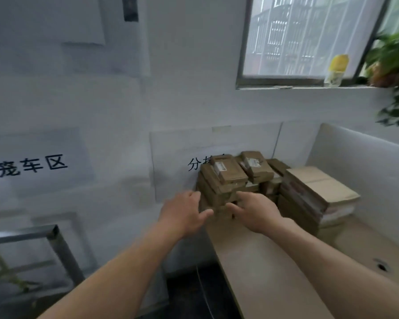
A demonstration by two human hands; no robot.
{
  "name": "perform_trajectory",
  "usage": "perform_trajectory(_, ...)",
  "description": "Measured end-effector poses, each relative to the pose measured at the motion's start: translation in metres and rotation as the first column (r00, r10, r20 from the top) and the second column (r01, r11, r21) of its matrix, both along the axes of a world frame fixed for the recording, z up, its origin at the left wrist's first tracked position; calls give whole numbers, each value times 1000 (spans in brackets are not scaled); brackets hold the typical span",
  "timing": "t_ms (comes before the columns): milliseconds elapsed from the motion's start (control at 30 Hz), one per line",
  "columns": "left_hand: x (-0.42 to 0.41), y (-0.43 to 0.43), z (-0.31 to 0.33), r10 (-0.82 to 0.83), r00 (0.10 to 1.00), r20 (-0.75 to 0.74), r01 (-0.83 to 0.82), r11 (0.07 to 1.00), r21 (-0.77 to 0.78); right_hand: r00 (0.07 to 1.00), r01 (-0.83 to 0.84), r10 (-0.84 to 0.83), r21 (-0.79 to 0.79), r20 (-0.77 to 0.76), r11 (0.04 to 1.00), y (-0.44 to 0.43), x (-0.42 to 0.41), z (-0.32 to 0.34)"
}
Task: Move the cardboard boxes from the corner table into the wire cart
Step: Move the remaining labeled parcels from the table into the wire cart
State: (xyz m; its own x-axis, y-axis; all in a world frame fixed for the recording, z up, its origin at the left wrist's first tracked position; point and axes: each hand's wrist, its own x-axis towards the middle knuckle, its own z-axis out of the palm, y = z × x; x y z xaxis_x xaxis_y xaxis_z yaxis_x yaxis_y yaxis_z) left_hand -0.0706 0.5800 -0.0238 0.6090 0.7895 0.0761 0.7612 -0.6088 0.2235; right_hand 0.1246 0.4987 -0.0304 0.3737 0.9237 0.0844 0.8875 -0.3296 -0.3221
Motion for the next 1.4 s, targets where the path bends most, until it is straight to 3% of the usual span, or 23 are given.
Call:
perform_trajectory(200,84,13,0,-101,995,-24,101,995,17,994,111,-111,9,4,994,-13,77,7)
perform_trajectory(567,210,5,-7,-296,951,88,300,953,-39,935,353,-347,-87,78,932,-55,186,9)
perform_trajectory(933,335,71,-37,-442,882,163,464,875,-137,779,626,-616,-168,112,761,-21,275,-11)
perform_trajectory(1400,436,116,-94,-501,849,169,529,815,-238,668,737,-719,-303,193,604,44,368,-38)
